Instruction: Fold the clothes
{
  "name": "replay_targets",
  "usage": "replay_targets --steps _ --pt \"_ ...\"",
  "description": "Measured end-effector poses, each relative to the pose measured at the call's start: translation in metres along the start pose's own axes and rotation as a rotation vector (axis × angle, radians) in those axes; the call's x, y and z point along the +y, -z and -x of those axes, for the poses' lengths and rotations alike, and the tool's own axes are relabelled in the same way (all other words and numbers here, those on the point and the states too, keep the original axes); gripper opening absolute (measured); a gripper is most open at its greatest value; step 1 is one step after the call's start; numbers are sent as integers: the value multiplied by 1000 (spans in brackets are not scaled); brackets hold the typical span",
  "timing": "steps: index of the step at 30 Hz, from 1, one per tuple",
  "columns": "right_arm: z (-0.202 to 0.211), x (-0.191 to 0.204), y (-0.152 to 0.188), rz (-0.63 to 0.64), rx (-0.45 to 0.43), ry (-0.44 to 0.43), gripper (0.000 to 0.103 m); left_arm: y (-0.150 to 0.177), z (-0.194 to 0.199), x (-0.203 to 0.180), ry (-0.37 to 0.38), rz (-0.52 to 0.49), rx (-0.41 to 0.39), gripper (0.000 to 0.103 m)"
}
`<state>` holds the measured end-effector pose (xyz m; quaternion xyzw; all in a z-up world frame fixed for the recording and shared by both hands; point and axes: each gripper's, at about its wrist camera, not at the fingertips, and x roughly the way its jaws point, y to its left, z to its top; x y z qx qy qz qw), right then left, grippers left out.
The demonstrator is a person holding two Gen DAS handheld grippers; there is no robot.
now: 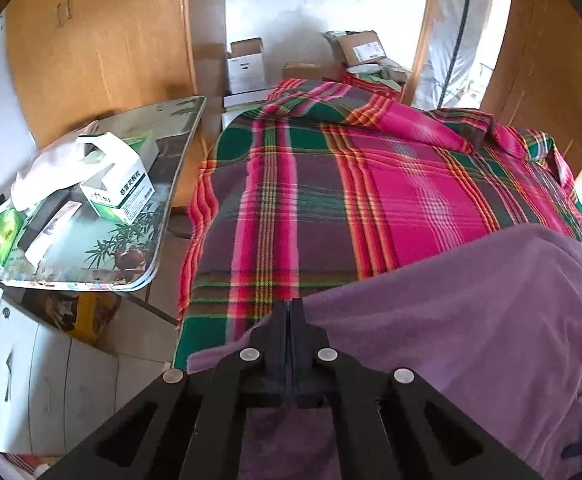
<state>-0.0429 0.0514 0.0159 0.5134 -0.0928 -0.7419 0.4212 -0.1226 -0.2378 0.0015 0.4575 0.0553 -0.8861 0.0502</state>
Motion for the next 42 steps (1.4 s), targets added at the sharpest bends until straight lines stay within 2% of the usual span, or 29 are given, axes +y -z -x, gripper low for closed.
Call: replay_targets --steps 10,14,16,21,24,29,33,39,42 --pt "-4 3 11 -25 -2 1 39 -12 -10 15 -6 88 -13 0" --pt "8 9 21 -22 -22 4 39 -11 -4 25 49 166 7 0" --pt "13 13 23 -9 -37 9 39 -8 8 29 86 183 -9 2" --pt "29 24 30 10 -78 32 39 1 43 34 120 198 -39 7" --pt "36 33 29 44 -94 62 39 7 64 32 136 176 -53 16" --pt "37 54 2 154 -125 125 39 17 88 35 127 157 -61 17" --pt "17 72 -31 233 -138 154 39 21 95 34 126 147 -57 22" --pt "-31 78 -74 352 -104 286 39 19 76 30 137 108 -9 24" --pt "-44 66 -97 355 -125 333 39 12 60 31 130 104 15 25"
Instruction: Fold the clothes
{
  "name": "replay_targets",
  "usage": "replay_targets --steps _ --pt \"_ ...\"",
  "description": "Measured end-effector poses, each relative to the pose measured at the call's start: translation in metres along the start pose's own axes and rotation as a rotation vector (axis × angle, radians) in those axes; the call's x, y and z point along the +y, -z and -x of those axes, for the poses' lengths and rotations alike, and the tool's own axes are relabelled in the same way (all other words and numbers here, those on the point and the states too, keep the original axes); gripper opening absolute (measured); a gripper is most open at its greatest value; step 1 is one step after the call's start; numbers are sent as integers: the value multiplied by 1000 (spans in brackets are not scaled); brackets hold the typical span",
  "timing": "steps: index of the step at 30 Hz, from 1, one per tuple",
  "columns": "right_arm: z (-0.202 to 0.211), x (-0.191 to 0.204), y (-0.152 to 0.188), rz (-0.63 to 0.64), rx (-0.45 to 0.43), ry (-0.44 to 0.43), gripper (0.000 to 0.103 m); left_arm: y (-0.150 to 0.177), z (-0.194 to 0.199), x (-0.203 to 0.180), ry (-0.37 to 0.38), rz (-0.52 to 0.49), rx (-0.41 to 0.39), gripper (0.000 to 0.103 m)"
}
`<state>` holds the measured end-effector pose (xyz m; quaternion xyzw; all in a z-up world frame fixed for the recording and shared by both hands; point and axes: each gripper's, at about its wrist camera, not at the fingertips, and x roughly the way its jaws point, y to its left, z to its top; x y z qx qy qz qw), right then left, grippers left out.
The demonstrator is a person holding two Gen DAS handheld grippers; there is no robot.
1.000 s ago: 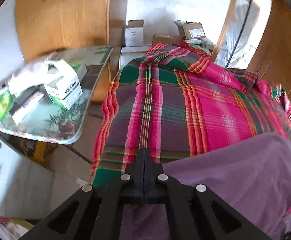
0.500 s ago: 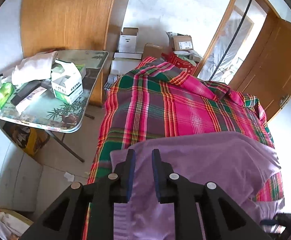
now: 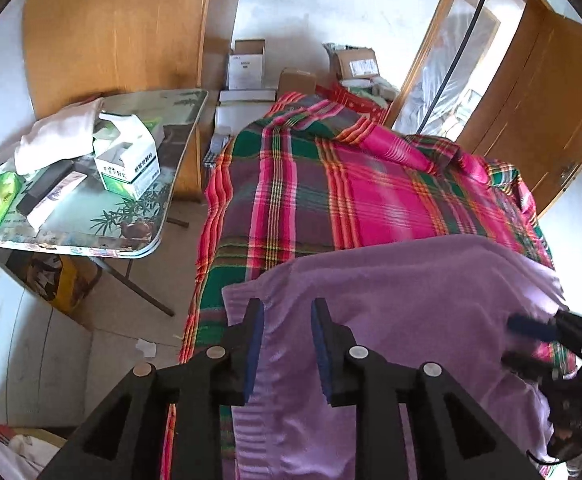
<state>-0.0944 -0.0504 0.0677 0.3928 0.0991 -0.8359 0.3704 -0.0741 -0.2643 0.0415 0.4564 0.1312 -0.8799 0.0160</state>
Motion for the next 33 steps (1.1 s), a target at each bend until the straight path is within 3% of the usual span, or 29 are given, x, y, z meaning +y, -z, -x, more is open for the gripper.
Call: replay_targets --steps 8,17,22,24,26,33 --pt "-47 -27 -39 39 29 85 39 -17 -38 0 -26 -49 30 25" --pt "-94 -33 -52 130 112 66 39 -21 -59 6 -28 -83 60 29" --pt "-108 -39 -57 151 146 33 39 -19 -62 -1 -38 -151 61 32" --pt "-113 -41 -58 148 157 29 43 -17 -62 -4 -42 -184 58 34" --pt "-118 -45 -61 143 162 22 54 -16 -62 -6 -44 -213 56 36" --pt "-128 -51 -61 152 174 3 57 -16 -65 -11 -43 -266 60 37"
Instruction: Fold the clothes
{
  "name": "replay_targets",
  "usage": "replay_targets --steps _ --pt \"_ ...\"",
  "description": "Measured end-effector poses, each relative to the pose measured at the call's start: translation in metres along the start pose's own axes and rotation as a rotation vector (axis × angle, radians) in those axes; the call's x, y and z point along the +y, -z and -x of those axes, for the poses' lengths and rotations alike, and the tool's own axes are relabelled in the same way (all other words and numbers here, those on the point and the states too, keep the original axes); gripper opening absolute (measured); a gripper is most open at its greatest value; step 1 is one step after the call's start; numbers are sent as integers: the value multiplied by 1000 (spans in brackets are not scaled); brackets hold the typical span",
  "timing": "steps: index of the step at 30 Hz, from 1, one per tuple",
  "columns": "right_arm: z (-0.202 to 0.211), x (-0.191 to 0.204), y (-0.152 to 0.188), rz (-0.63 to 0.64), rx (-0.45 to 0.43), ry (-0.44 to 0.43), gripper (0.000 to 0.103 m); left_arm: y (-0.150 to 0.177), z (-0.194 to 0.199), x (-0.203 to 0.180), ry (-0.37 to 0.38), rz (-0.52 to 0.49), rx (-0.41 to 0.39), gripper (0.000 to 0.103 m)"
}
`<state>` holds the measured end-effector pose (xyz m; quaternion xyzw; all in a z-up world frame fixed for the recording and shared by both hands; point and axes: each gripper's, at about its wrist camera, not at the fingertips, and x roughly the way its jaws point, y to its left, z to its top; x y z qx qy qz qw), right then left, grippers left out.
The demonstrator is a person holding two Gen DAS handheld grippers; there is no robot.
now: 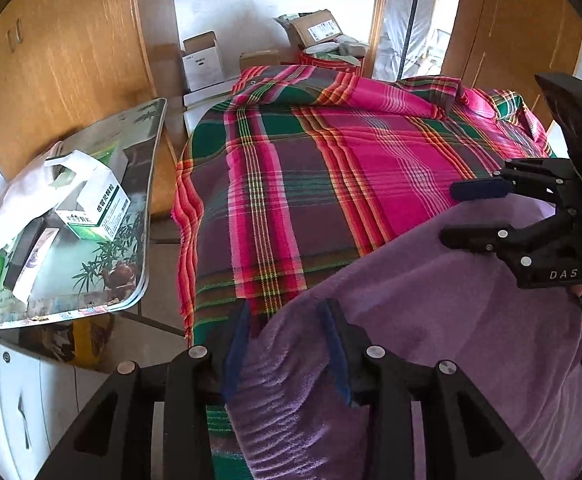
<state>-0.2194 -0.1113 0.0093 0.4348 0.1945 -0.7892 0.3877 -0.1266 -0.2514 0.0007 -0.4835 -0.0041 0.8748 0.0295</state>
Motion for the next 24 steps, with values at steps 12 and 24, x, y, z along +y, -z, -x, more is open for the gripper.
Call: replay_targets --steps 12,24 --pt "0 2 3 28 -25 -13 58 8 2 -2 8 -7 -52 37" --pt "4 11 5 54 -41 -36 32 10 4 -11 -13 -23 -67 15"
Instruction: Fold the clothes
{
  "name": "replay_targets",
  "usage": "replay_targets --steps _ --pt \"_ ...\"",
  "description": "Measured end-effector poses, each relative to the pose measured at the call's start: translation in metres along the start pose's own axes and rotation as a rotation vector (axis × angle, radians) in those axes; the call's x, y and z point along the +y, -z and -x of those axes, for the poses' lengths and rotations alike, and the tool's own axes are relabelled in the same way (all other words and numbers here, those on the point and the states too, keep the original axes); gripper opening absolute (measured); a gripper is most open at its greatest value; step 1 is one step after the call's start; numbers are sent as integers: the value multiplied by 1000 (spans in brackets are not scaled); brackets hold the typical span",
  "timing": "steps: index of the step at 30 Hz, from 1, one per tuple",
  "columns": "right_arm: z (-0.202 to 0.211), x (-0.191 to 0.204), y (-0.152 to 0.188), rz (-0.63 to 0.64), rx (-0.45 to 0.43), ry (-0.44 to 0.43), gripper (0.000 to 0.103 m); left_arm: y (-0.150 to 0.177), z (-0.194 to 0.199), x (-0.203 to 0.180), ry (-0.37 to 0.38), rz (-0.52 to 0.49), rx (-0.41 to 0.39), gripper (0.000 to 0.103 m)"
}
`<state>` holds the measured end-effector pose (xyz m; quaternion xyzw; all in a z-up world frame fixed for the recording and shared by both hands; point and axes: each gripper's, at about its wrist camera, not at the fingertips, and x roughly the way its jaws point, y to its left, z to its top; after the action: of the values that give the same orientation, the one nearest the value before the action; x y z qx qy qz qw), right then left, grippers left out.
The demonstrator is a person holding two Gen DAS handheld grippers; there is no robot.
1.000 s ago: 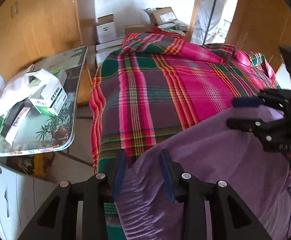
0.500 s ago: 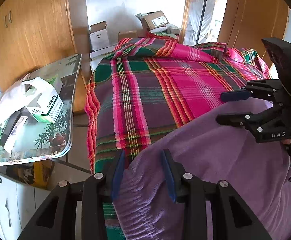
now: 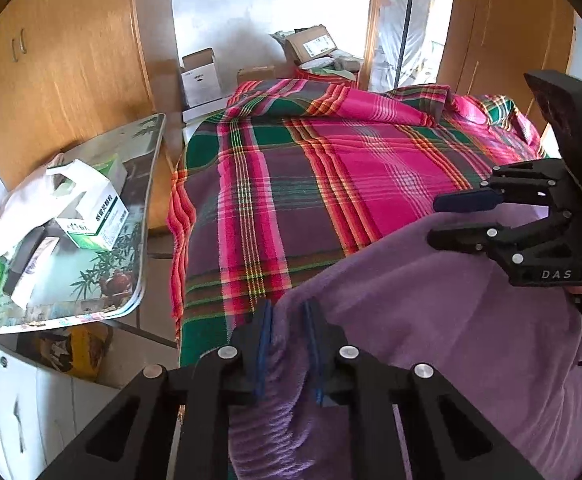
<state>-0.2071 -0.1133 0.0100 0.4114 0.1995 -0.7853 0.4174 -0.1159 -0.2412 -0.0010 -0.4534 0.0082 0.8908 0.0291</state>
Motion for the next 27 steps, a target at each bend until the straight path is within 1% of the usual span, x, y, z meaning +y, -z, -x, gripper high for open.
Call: replay_targets --steps 2,4,5,9,11,21,27 --pt "0 2 0 5 0 -5 24 0 0 -4 -3 -11 -3 9" --pt "1 4 1 8 0 -10 19 1 0 -6 -7 -16 -5 6" --pt "1 5 1 8 0 -12 15 1 0 -6 -9 -15 -7 5" --pt "2 8 3 10 -4 0 11 1 1 -4 -9 2 -8 5" --pt "5 9 5 7 -7 16 6 1 2 -4 -12 7 -11 4" --pt "26 16 10 -6 -61 27 4 2 18 -7 -17 8 -49 4" --pt "50 28 17 2 -105 44 4 5 35 -14 -28 -1 -78 4"
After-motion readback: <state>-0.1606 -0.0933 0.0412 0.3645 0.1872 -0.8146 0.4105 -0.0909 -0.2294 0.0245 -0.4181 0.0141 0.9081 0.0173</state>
